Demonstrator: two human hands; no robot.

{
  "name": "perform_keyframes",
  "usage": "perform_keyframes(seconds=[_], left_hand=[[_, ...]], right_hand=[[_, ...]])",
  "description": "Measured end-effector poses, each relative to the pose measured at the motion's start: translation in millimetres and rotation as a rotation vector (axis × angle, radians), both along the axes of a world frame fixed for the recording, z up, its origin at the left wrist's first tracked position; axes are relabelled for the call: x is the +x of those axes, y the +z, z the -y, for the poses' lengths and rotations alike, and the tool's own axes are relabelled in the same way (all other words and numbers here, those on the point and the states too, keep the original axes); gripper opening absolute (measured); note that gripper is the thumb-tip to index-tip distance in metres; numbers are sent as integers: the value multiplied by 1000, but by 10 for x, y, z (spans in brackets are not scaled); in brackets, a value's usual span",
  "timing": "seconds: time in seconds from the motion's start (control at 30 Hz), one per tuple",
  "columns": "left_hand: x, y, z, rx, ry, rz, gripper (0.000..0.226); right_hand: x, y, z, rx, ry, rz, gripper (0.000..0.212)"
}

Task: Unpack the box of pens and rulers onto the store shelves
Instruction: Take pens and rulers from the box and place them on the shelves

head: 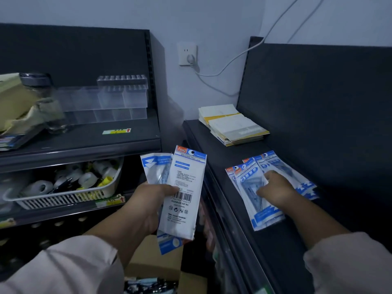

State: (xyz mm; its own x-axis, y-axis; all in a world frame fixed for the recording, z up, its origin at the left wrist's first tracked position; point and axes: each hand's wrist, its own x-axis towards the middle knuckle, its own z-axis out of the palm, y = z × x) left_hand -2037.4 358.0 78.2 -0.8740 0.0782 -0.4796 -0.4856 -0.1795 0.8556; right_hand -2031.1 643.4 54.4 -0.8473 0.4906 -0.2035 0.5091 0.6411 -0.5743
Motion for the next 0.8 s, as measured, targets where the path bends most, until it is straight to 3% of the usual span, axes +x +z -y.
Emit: perform_keyframes(seconds=[0.1,0.17,0.2,0.27,0.33,0.37,0.4,0.57,0.7,0.8], left_hand=[[16,-1,-50,2,-2,2,21],[23,-4,-75,5,-9,2,22],[26,-5,-88,6,-13,3,23],[26,-3,-121,8,-26,6,25],[47,26,-153,17,-50,5,25],[60,49,-162,21,-61,1,25],[76,71,-166,27,-69,-7,25],[97,146,-45,74,-49,38,18],[63,135,80,48,-60,14,29],[46,121,163,73,-30,35,22]], right_hand=[[53,4,72,257,48,47,50],[92,58,182,434,78,-65,50],[107,106,286,405,106,-168,49],[167,261,600,-66,162,-298,41],[229,361,938,-652,221,-206,20],[235,346,1054,-787,244,-164,10],[224,310,1130,-835,254,-157,3],[136,272,1160,-845,119,-311,15],[85,444,1158,-871,72,-645,21],[40,495,1219,-716,245,-885,30]])
